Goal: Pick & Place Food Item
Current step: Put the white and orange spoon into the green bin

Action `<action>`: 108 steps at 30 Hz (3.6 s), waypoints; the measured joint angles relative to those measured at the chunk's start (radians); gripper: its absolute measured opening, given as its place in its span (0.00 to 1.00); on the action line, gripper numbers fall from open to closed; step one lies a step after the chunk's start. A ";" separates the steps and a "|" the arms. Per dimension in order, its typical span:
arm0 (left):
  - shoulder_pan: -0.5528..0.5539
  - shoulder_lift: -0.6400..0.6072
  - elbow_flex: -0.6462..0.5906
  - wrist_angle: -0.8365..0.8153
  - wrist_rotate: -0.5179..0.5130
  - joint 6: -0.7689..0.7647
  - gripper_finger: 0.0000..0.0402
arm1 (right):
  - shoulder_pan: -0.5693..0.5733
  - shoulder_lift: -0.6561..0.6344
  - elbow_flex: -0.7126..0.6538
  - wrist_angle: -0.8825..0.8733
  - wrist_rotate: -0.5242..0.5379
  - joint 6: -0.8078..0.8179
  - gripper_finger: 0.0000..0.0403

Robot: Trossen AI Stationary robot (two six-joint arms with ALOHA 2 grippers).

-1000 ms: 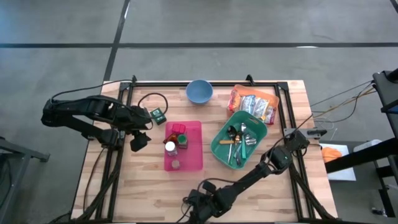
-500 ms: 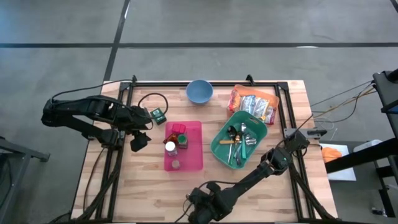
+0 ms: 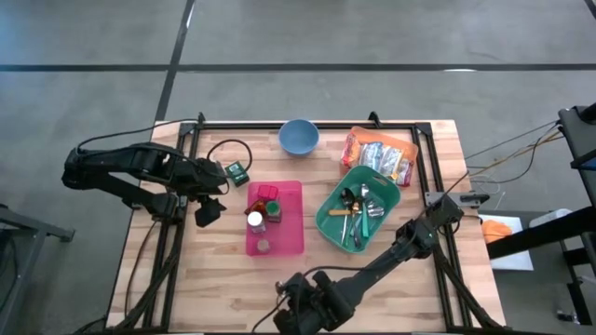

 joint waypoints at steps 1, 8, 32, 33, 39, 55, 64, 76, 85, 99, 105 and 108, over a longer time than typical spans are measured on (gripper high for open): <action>0.000 0.000 0.000 0.000 0.000 0.000 0.65 | 0.000 -0.010 0.000 -0.014 0.019 0.019 0.02; 0.000 0.000 0.000 0.000 0.000 0.004 0.65 | -0.002 -0.102 0.002 -0.152 0.092 0.080 0.02; 0.000 0.000 0.000 0.003 0.000 -0.001 0.65 | -0.189 -0.565 -0.291 -0.538 0.262 0.400 0.02; 0.000 0.000 0.000 0.003 0.000 -0.001 0.65 | -0.200 -0.589 -0.322 -0.538 0.241 0.406 0.02; 0.000 0.000 0.000 0.002 0.000 -0.002 0.65 | -0.241 -0.723 -0.543 -0.523 0.133 0.548 0.02; 0.000 0.000 0.000 0.011 0.000 -0.005 0.65 | -0.317 -0.871 -1.015 -0.150 0.000 0.645 0.02; 0.000 0.000 0.000 0.014 0.000 -0.027 0.65 | -0.394 -0.869 -1.123 -0.106 -0.047 0.561 0.02; 0.000 0.000 0.000 0.027 0.000 -0.026 0.65 | -0.536 -0.869 -1.274 0.080 -0.111 0.386 0.02; 0.000 0.000 0.000 0.053 0.000 -0.026 0.65 | -0.579 -0.864 -1.391 0.196 -0.145 0.325 0.02; 0.006 0.001 0.001 0.132 0.005 -0.098 0.65 | -0.582 -0.800 -1.397 0.232 -0.116 0.231 0.02; 0.020 0.001 0.000 0.132 0.011 -0.101 0.65 | -0.582 -0.797 -1.380 0.231 -0.117 0.171 0.02; 0.035 0.001 0.001 0.131 0.011 -0.098 0.65 | -0.582 -0.796 -1.369 0.237 -0.125 0.131 0.02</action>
